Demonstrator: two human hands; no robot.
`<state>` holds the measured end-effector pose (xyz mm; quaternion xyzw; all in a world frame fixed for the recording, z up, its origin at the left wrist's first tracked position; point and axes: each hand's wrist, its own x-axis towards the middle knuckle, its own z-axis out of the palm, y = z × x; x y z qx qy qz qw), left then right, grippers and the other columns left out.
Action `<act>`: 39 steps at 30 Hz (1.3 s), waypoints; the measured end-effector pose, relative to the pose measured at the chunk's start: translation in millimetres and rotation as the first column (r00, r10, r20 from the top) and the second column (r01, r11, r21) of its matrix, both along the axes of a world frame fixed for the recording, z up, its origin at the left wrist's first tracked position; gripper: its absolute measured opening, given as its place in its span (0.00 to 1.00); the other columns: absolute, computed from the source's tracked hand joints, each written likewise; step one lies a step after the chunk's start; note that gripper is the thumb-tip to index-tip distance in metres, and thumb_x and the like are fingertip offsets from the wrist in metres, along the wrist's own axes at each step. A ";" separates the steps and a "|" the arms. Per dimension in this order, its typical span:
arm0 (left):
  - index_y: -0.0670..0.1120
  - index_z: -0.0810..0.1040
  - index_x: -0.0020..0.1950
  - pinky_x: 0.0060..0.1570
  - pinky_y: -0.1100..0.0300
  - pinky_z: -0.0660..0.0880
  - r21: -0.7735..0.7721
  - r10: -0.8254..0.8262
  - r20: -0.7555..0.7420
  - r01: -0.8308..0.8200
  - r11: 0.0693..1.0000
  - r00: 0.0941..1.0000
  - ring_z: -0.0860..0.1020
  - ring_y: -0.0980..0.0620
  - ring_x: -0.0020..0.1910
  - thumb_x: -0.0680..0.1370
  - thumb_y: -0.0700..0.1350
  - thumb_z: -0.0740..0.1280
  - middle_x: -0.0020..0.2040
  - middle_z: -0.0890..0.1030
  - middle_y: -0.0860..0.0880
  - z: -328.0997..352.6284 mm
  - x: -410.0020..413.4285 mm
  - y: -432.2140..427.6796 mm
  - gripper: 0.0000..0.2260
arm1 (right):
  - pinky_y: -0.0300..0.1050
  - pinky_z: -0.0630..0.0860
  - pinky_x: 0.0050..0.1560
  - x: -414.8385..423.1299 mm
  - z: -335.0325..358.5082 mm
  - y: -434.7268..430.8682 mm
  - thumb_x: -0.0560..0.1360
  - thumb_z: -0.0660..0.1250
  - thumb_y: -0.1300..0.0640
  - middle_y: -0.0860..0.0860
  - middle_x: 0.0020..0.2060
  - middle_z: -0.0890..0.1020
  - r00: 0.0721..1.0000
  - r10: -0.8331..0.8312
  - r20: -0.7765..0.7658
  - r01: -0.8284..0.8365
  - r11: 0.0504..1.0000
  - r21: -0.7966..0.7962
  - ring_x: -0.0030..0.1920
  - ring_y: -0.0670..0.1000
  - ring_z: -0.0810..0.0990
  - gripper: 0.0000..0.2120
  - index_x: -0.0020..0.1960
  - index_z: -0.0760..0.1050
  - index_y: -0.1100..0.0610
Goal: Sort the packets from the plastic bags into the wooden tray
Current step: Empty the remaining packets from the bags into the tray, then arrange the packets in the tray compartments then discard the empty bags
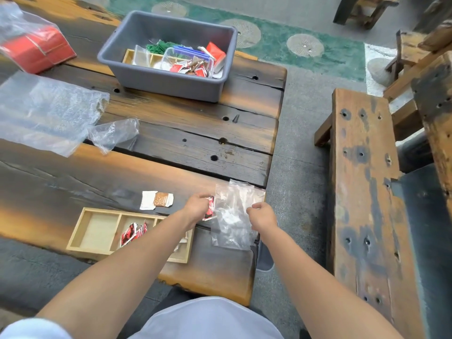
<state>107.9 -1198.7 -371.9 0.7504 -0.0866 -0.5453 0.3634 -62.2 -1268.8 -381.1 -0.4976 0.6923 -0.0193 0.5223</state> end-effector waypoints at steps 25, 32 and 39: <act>0.44 0.56 0.77 0.69 0.38 0.62 0.502 -0.406 0.636 0.048 0.863 0.656 0.57 0.30 0.73 0.78 0.58 0.62 0.79 0.50 0.39 -32.8 250.5 62.3 0.33 | 0.50 0.76 0.49 147.7 -47.7 54.1 0.78 0.61 0.67 0.58 0.59 0.78 0.585 0.549 -0.598 -0.739 0.664 -0.113 0.57 0.60 0.81 0.14 0.62 0.75 0.61; 0.51 0.37 0.80 0.71 0.31 0.44 0.622 -0.543 0.441 0.193 0.759 0.714 0.38 0.29 0.76 0.71 0.74 0.57 0.79 0.35 0.42 -82.7 296.5 67.7 0.49 | 0.50 0.73 0.46 172.0 -56.6 69.7 0.76 0.58 0.72 0.59 0.56 0.78 0.695 0.397 -0.599 -0.604 0.774 -0.188 0.55 0.60 0.79 0.16 0.58 0.77 0.60; 0.56 0.29 0.77 0.69 0.27 0.39 0.653 -0.634 0.422 0.267 0.709 0.648 0.33 0.28 0.74 0.61 0.82 0.53 0.77 0.28 0.43 -96.4 303.4 81.1 0.56 | 0.52 0.75 0.52 177.6 -63.0 72.2 0.76 0.63 0.70 0.58 0.59 0.73 0.695 0.324 -0.642 -0.526 0.837 -0.147 0.60 0.60 0.72 0.15 0.61 0.77 0.58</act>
